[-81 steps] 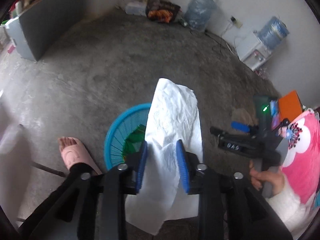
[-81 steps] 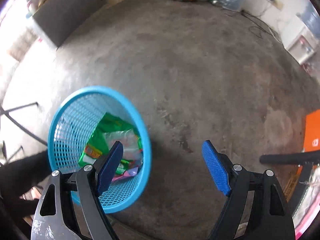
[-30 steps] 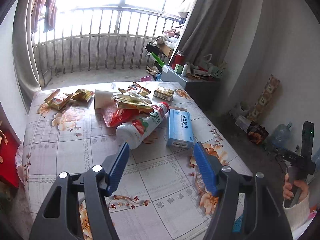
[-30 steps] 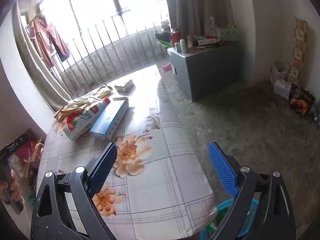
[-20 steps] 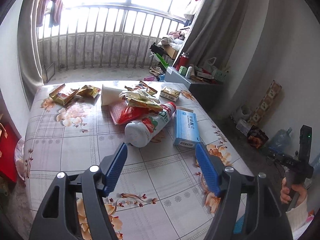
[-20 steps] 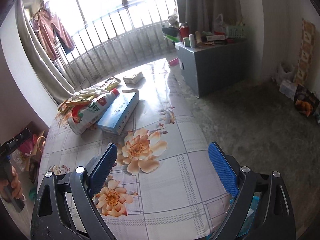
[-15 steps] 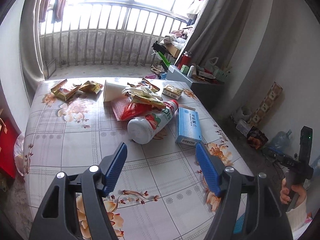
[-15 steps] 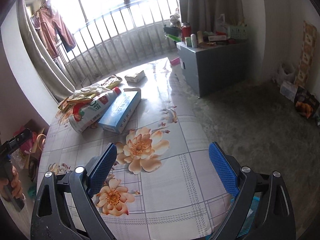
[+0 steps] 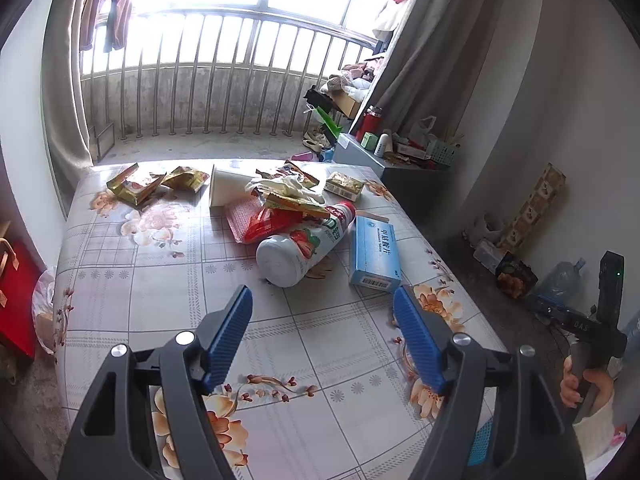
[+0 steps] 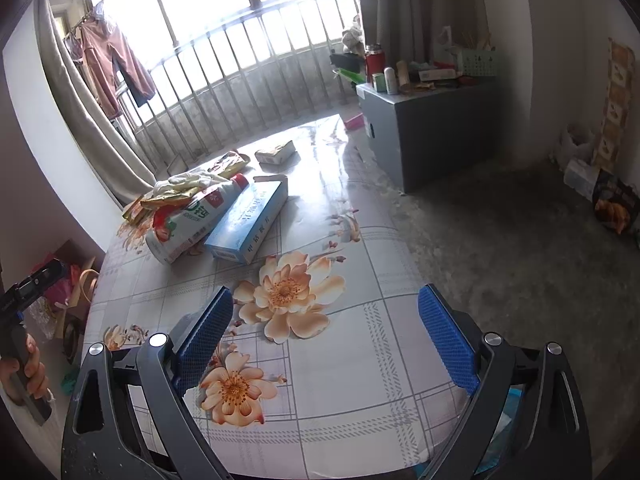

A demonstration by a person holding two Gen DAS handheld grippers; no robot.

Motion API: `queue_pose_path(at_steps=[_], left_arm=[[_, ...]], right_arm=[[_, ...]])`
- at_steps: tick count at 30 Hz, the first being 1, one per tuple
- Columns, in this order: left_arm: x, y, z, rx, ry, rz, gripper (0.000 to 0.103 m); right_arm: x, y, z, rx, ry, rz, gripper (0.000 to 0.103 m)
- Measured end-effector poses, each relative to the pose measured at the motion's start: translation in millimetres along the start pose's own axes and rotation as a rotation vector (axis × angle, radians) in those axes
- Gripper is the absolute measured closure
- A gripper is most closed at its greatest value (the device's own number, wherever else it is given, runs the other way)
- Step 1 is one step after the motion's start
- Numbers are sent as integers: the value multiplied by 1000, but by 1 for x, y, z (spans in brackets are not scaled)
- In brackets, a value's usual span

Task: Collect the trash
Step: 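Move both open grippers back over the cluttered table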

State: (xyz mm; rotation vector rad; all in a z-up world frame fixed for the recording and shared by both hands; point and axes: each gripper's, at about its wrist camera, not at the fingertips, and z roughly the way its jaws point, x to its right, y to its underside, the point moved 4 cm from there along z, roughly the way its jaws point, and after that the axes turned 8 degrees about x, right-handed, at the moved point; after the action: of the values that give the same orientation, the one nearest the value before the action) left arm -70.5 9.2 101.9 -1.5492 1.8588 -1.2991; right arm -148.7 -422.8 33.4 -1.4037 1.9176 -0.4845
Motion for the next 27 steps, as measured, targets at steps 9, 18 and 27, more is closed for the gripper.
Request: queue_pose_path(at_steps=[9,18,27], left_arm=[[3,-1,-3,3,-2,5,32],[-3,-6,2,-6,-35,5,31],[-25,0,30,-37,-81,11,31]], right_arm=[[9,2,-3,1,6,20,13],[10,2,5,-5,-4,34,13],[-3,-5,32,-31,-32,30,13]])
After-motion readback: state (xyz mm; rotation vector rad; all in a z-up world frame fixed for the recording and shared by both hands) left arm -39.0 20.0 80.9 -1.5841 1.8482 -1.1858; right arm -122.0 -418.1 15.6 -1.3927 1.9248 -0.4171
